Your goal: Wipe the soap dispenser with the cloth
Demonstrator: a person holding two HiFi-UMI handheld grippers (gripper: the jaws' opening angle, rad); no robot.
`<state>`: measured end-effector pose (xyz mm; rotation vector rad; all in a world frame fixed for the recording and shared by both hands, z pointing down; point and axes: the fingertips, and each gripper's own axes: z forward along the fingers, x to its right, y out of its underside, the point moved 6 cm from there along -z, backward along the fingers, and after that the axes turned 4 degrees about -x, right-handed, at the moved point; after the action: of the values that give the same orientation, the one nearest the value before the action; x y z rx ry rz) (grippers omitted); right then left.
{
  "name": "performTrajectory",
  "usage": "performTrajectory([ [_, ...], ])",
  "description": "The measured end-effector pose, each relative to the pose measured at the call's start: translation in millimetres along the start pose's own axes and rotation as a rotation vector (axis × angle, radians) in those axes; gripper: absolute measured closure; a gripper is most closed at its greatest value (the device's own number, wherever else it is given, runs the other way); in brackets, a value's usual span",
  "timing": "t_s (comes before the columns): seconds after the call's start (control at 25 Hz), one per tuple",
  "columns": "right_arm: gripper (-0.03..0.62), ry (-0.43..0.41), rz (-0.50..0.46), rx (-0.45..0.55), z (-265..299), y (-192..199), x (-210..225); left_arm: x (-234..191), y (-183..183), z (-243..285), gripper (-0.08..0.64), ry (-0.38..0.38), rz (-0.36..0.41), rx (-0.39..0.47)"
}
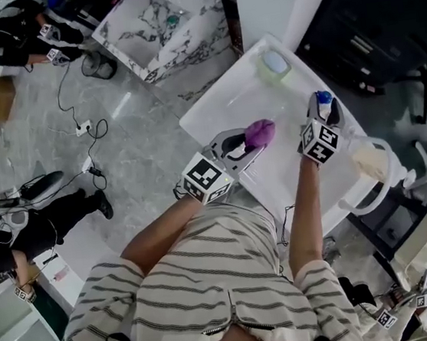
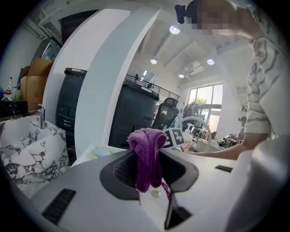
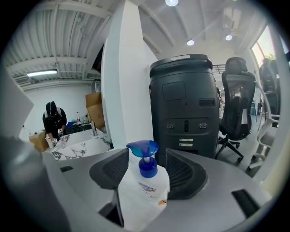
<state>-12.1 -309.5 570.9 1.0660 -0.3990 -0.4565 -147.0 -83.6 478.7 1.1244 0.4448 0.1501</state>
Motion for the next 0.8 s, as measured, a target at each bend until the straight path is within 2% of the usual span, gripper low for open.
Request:
performTrajectory([
  [0.28, 0.331, 0.002, 0.026, 0.035, -28.4, -4.7, -2.1, 3.0, -1.3, -13.4, 0.442, -0.031, 0.008, 0.026],
  [0.48, 0.351, -0.019, 0.047, 0.077, -61.5, -14.7, -13.0, 5.3, -2.7, -24.6, 0.443, -0.055, 0.021, 0.042],
  [0.68, 0.388, -0.067, 0.081, 0.105, -100.9, -27.8, -29.8, 10.3, -8.4, -25.5, 0.443, -0.053, 0.047, 0.060],
  [0.8, 0.449, -0.096, 0.090, 0.130, -127.2, -36.2, -45.1, 13.4, -11.3, -29.1, 0.443, -0.056, 0.065, 0.072],
])
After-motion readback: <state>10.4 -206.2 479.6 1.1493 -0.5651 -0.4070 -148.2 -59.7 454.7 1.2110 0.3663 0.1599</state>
